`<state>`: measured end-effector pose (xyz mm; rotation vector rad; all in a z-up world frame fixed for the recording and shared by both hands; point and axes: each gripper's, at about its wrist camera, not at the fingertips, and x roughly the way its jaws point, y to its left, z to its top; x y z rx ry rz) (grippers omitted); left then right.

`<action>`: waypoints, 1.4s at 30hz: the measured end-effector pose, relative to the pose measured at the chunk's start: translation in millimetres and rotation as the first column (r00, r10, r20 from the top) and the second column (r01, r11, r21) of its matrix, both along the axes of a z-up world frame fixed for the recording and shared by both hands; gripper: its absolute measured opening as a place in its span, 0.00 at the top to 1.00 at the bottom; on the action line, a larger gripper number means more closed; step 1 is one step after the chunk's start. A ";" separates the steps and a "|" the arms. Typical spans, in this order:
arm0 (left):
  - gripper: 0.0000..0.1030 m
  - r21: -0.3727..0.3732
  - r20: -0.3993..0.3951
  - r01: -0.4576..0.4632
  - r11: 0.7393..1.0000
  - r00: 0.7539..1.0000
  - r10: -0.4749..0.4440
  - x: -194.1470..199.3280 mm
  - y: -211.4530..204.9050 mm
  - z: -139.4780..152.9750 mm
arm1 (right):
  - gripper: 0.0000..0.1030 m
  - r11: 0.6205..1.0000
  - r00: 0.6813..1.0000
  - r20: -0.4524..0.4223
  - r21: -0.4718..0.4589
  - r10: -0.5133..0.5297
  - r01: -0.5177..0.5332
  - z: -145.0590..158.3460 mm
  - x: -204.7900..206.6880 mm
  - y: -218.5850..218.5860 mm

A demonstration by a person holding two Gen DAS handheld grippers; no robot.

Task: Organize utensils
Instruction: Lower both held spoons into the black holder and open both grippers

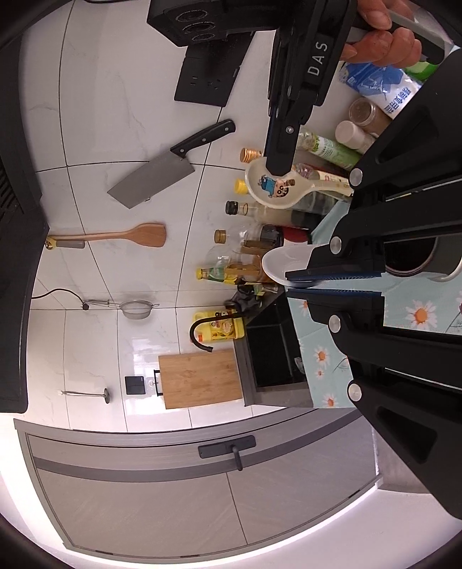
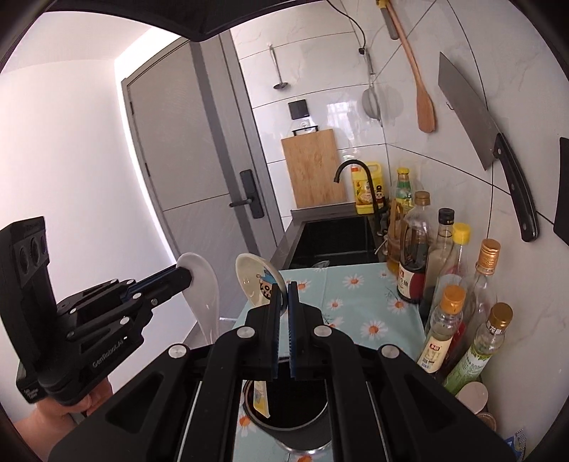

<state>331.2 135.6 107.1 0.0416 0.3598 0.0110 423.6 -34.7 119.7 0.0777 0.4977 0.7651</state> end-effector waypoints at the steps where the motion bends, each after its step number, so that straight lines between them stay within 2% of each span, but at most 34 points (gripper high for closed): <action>1: 0.97 0.001 0.002 0.001 1.000 1.000 -0.001 3.2 -0.6 -0.9 | 0.95 1.000 1.000 -0.005 -0.001 -0.006 0.006 -1.8 3.9 1.6; 21: 0.97 0.044 -0.082 0.016 0.999 0.997 -0.012 32.9 -14.5 -57.1 | 0.95 0.997 0.993 -0.113 -0.066 -0.047 0.039 -62.9 25.2 12.1; 24: 0.94 0.037 -0.109 0.014 0.999 0.994 -0.010 34.9 -13.9 -63.7 | 0.91 0.997 0.988 -0.148 -0.069 -0.037 0.027 -70.5 26.3 12.0; 25: 0.92 0.032 -0.116 0.015 0.999 0.993 -0.012 35.3 -13.5 -64.7 | 0.83 0.998 0.987 -0.159 -0.067 -0.033 0.022 -71.8 26.5 11.5; 26: 0.91 0.027 -0.123 0.016 1.000 0.992 -0.013 35.2 -13.2 -65.9 | 0.78 0.998 0.987 -0.160 -0.066 -0.036 0.026 -72.2 25.9 10.7; 29: 0.91 0.016 -0.120 0.011 1.000 0.993 -0.009 32.3 -10.2 -66.1 | 0.71 0.997 0.987 -0.155 -0.065 -0.045 0.036 -69.3 24.2 8.8; 42: 0.91 0.012 -0.102 0.011 1.000 0.995 -0.010 13.1 -4.1 -52.2 | 0.71 0.997 0.991 -0.129 -0.071 -0.029 0.020 -52.5 4.7 8.5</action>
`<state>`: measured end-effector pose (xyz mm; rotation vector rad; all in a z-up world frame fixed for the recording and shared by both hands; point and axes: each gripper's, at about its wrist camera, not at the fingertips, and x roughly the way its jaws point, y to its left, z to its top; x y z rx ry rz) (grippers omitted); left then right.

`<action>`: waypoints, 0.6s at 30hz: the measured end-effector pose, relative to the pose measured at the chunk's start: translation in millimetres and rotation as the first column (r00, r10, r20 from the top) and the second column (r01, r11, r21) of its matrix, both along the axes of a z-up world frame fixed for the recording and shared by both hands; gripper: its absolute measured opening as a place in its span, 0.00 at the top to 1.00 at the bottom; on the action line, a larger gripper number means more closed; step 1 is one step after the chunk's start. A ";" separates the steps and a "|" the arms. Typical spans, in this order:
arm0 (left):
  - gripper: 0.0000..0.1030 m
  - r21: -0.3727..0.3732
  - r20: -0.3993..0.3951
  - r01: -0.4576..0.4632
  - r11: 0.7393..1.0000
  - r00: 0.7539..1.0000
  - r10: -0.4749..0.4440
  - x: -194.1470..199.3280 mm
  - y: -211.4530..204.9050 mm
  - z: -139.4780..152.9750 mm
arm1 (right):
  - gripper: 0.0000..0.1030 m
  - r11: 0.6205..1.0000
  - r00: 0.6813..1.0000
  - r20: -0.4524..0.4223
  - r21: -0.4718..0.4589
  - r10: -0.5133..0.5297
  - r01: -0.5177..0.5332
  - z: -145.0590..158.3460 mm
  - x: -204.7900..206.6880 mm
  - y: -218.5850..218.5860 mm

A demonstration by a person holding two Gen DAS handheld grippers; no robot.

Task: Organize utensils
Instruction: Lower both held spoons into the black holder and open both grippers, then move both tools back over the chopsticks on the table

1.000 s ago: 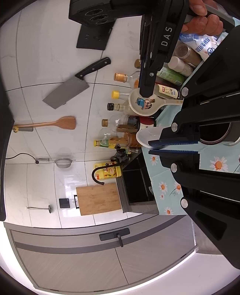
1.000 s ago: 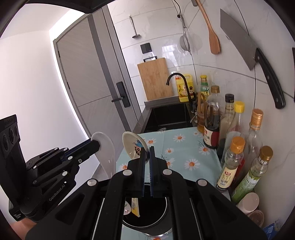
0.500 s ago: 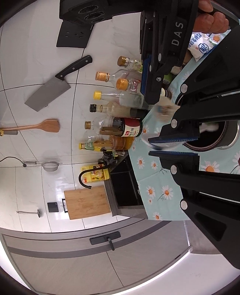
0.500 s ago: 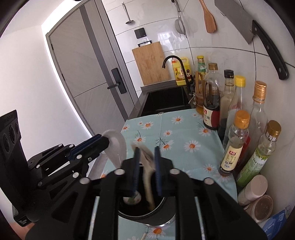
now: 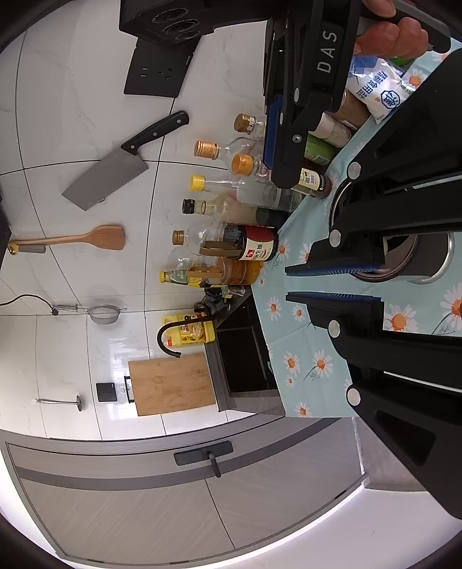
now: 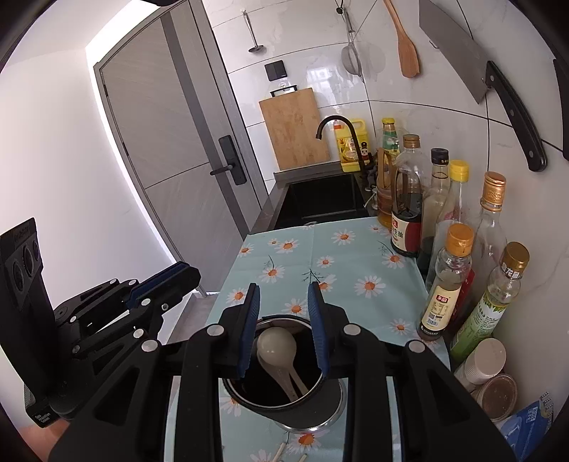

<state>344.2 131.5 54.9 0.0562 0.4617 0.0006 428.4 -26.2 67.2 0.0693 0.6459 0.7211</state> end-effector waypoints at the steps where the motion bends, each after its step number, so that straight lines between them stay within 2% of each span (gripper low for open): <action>1: 0.91 -0.005 0.000 0.005 1.000 1.000 -0.005 -2.4 0.5 1.3 | 0.71 1.000 1.000 0.000 -0.001 0.002 -0.002 0.7 -1.9 0.3; 11: 0.91 -0.069 -0.006 0.023 0.997 1.000 -0.023 -36.3 4.5 12.9 | 0.71 1.000 1.000 -0.009 -0.007 0.009 -0.009 5.8 -32.8 -12.2; 14: 0.91 -0.070 -0.021 0.053 0.996 0.998 -0.055 -54.2 0.7 12.0 | 0.66 1.000 0.999 -0.036 -0.002 0.013 -0.013 3.8 -48.2 -23.5; 18: 0.91 -0.061 -0.048 0.072 0.996 0.996 -0.075 -80.0 -5.4 3.6 | 0.65 1.000 0.998 -0.056 -0.018 0.018 -0.019 -5.7 -72.0 -38.3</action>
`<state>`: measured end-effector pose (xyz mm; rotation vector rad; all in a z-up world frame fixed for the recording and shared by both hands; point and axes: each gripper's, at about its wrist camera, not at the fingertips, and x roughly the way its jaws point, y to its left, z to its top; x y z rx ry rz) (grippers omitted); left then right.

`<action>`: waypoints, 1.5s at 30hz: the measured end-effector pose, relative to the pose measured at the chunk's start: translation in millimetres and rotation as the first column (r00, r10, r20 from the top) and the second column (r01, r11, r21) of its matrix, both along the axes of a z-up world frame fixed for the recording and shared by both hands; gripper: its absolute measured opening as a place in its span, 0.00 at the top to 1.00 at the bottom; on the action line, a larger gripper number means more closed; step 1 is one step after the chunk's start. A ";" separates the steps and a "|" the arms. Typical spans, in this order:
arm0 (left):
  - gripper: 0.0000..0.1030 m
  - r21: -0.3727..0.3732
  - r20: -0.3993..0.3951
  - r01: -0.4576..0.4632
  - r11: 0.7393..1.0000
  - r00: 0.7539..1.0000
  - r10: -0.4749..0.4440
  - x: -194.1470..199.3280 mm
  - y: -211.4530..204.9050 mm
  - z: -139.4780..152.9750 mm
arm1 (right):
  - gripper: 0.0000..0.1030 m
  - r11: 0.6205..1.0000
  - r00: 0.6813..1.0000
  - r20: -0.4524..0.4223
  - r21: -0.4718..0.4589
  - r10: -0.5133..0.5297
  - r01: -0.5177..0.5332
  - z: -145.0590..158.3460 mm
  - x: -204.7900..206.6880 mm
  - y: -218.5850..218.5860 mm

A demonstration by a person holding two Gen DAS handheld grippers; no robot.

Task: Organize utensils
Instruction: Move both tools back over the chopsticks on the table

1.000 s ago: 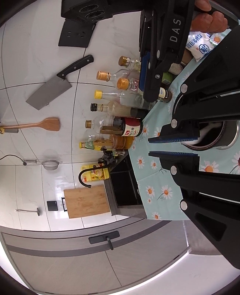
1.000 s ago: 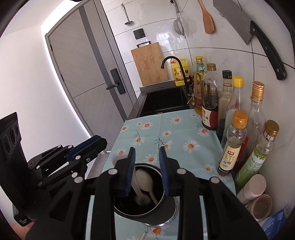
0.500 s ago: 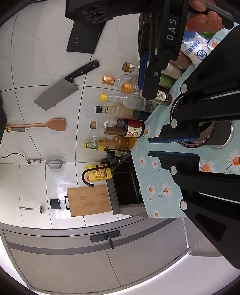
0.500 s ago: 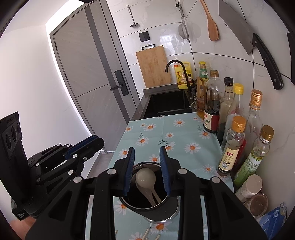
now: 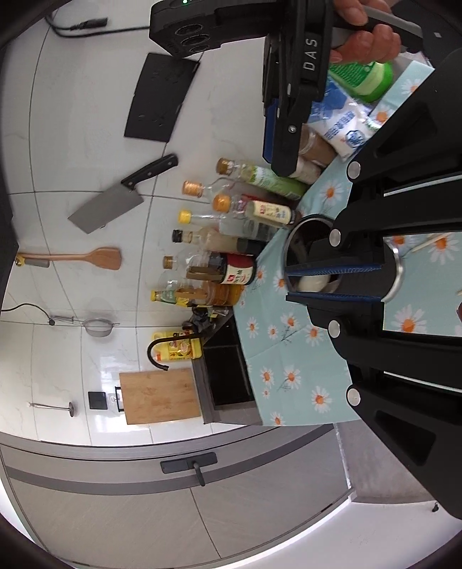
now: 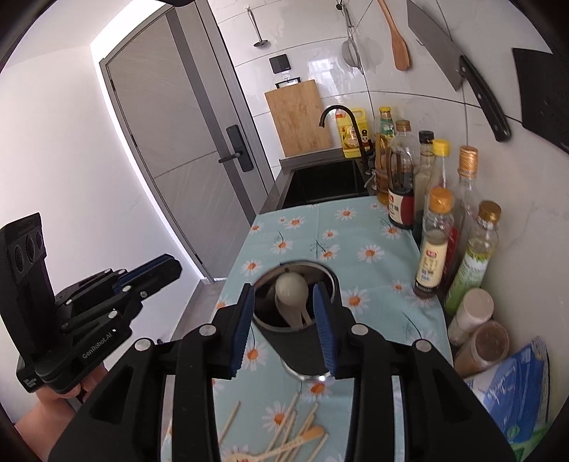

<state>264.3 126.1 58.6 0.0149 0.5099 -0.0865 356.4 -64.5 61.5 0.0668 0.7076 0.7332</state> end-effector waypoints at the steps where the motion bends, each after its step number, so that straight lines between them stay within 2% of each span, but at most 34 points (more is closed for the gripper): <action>1: 0.91 -0.003 -0.016 0.008 1.000 1.000 -0.008 -7.1 -1.2 -4.3 | 0.64 1.000 1.000 -0.011 -0.005 0.006 -0.006 -4.8 -6.2 -3.6; 3: 0.84 0.008 -0.046 0.024 1.000 0.999 -0.023 -21.6 -4.7 -14.0 | 0.63 1.000 0.999 -0.033 -0.025 0.012 -0.012 -16.3 -18.2 -10.2; 4: 0.72 0.014 -0.060 0.033 0.999 0.998 -0.032 -28.2 -6.2 -19.4 | 0.63 0.999 0.999 -0.047 -0.034 0.015 -0.017 -22.7 -23.5 -13.4; 5: 0.67 0.019 -0.075 0.042 0.999 0.996 -0.040 -35.0 -8.0 -24.6 | 0.63 0.999 0.997 -0.068 -0.046 0.020 -0.023 -30.8 -28.6 -17.1; 11: 0.67 0.027 -0.188 0.081 0.996 0.979 -0.074 -72.5 -15.3 -61.2 | 0.63 0.996 0.989 -0.146 -0.091 0.013 -0.027 -66.9 -49.4 -35.5; 18: 0.67 0.032 -0.319 0.173 0.984 0.935 -0.154 -100.6 -29.3 -93.2 | 0.63 0.991 0.973 -0.229 -0.119 0.026 -0.055 -99.4 -68.1 -44.3; 27: 0.67 0.044 -0.514 0.302 0.952 0.824 -0.238 -119.8 -45.4 -137.4 | 0.63 0.992 0.942 -0.332 -0.100 0.045 -0.083 -129.6 -82.7 -49.8; 31: 0.67 0.027 -0.592 0.352 0.936 0.760 -0.269 -121.7 -49.6 -157.3 | 0.63 0.992 0.916 -0.398 -0.090 0.047 -0.090 -143.6 -86.1 -50.6; 35: 0.69 0.015 -0.648 0.388 0.922 0.706 -0.287 -118.5 -50.9 -171.8 | 0.63 0.994 0.889 -0.457 -0.074 0.034 -0.076 -152.8 -86.7 -54.0; 39: 0.69 -0.004 -0.685 0.413 0.911 0.663 -0.303 -110.0 -51.4 -180.4 | 0.63 0.996 0.876 -0.481 -0.062 0.031 -0.070 -155.0 -86.7 -56.9; 43: 0.69 0.014 -0.725 0.460 0.888 0.616 -0.308 -102.4 -55.2 -191.1 | 0.63 0.994 0.850 -0.527 -0.084 0.012 -0.065 -160.4 -84.5 -57.6; 45: 0.76 0.027 -0.738 0.481 0.876 0.601 -0.308 -100.8 -57.3 -195.0 | 0.63 0.994 0.822 -0.569 -0.085 0.003 -0.062 -163.3 -80.4 -56.8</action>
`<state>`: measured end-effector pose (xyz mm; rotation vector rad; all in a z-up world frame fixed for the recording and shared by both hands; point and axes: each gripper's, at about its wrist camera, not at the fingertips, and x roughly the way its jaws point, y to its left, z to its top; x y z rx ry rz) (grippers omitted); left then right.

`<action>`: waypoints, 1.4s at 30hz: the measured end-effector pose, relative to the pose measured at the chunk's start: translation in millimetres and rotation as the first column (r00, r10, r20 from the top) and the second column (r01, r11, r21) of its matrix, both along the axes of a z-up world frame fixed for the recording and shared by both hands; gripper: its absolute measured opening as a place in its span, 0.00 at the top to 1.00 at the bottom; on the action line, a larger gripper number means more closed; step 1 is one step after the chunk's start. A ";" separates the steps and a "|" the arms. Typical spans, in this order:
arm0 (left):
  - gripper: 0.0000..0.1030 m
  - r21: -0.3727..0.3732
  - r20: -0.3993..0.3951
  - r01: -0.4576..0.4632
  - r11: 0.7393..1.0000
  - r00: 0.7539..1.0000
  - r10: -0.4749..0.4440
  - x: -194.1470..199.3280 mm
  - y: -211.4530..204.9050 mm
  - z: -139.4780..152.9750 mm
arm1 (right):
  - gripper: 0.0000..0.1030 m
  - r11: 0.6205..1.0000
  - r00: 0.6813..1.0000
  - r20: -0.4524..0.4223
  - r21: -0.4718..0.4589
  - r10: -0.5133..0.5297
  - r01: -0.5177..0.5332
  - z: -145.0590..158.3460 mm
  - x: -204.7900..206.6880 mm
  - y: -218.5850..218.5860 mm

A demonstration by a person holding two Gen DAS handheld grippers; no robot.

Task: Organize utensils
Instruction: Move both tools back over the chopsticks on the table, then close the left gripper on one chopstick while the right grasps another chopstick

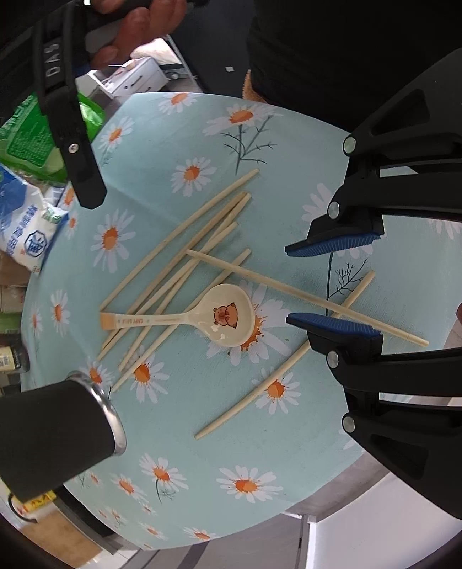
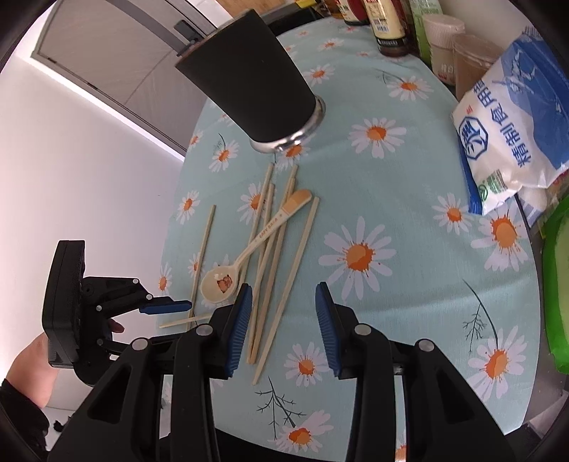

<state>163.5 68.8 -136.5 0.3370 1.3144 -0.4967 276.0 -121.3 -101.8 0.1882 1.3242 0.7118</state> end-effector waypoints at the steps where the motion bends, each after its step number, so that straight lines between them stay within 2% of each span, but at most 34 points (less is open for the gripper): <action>1: 0.78 0.013 -0.010 0.014 1.000 1.000 -0.014 1.2 -1.2 -2.6 | 0.63 1.000 1.000 -0.030 0.006 -0.005 0.006 -1.4 3.0 0.3; 2: 0.78 0.021 -0.021 0.024 0.999 1.000 -0.023 2.4 -2.1 -5.0 | 0.63 1.000 0.998 -0.058 0.007 -0.013 0.014 -2.3 6.0 0.9; 6: 0.79 0.032 -0.041 0.039 0.999 0.998 -0.038 6.8 -3.4 -11.3 | 0.63 1.000 0.997 -0.070 -0.009 -0.018 0.017 -0.4 12.1 6.6; 9: 0.79 0.039 -0.058 0.049 0.998 0.997 -0.047 8.3 -2.2 -16.3 | 0.63 0.999 0.993 -0.117 -0.036 -0.035 0.031 -6.4 17.9 10.7; 13: 0.88 0.034 -0.060 0.049 0.998 0.997 -0.047 11.0 2.5 -16.6 | 0.63 0.996 0.980 -0.190 -0.077 -0.059 0.046 -15.8 24.5 14.1; 18: 0.89 0.024 -0.067 0.067 0.997 0.996 -0.065 12.7 6.0 -17.5 | 0.63 0.991 0.961 -0.268 -0.127 -0.071 0.038 -25.8 31.7 22.5; 20: 0.93 0.020 -0.065 0.071 0.997 0.995 -0.069 13.7 6.3 -16.0 | 0.63 0.987 0.954 -0.287 -0.159 -0.082 0.037 -31.1 35.6 30.5; 30: 0.96 -0.025 -0.045 0.041 0.999 0.998 -0.042 13.9 12.6 -5.0 | 0.74 0.961 0.942 -0.315 -0.275 -0.114 0.024 -52.4 39.2 64.8; 36: 0.96 -0.072 -0.011 0.025 0.997 1.000 -0.026 5.9 21.3 8.1 | 0.80 0.938 0.944 -0.295 -0.343 -0.147 0.039 -57.4 40.0 77.5; 42: 0.96 -0.131 0.023 -0.010 0.991 1.000 0.013 -0.5 35.8 17.6 | 0.81 0.910 0.947 -0.263 -0.410 -0.185 0.063 -59.9 40.3 86.3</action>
